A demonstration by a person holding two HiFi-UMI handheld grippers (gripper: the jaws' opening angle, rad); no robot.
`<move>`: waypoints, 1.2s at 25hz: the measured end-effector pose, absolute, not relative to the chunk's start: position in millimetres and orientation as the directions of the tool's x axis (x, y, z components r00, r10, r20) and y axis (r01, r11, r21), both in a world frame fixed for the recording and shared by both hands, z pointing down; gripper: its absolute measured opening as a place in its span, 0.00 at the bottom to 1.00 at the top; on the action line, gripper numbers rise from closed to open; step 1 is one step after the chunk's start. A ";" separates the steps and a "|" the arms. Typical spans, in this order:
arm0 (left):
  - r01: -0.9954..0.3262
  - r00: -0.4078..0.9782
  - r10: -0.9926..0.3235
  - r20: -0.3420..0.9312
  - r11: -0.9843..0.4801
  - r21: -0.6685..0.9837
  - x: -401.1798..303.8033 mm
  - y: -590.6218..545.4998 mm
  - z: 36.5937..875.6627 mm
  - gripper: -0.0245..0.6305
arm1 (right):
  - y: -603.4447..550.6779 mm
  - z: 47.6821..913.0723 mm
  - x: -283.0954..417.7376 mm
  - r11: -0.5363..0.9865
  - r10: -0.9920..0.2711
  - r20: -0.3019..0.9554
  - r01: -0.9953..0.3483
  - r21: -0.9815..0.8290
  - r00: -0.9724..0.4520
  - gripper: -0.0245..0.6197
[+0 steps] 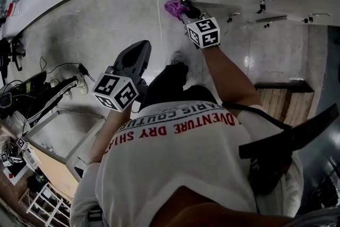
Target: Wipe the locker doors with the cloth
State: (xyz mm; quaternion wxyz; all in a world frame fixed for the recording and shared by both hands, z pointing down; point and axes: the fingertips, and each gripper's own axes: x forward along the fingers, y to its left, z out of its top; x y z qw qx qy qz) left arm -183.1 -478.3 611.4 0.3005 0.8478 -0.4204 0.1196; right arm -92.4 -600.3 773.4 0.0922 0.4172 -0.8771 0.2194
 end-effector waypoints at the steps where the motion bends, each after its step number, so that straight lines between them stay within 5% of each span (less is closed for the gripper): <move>1: -0.784 0.619 -0.641 0.453 -0.468 0.408 -181.7 -480.8 609.7 0.04 | -600.8 773.0 -89.3 0.553 -0.694 0.345 -0.775 -0.307 -0.632 0.13; 16: -0.742 0.670 -0.583 0.460 -0.507 0.439 -145.1 -490.1 605.0 0.04 | -598.8 774.3 11.9 0.467 -0.753 0.387 -0.847 -0.256 -0.532 0.13; 30: -0.726 0.688 -0.567 0.453 -0.538 0.428 -134.3 -484.2 599.7 0.04 | -591.7 794.3 146.6 0.148 -0.862 0.426 -0.940 -0.308 -0.275 0.13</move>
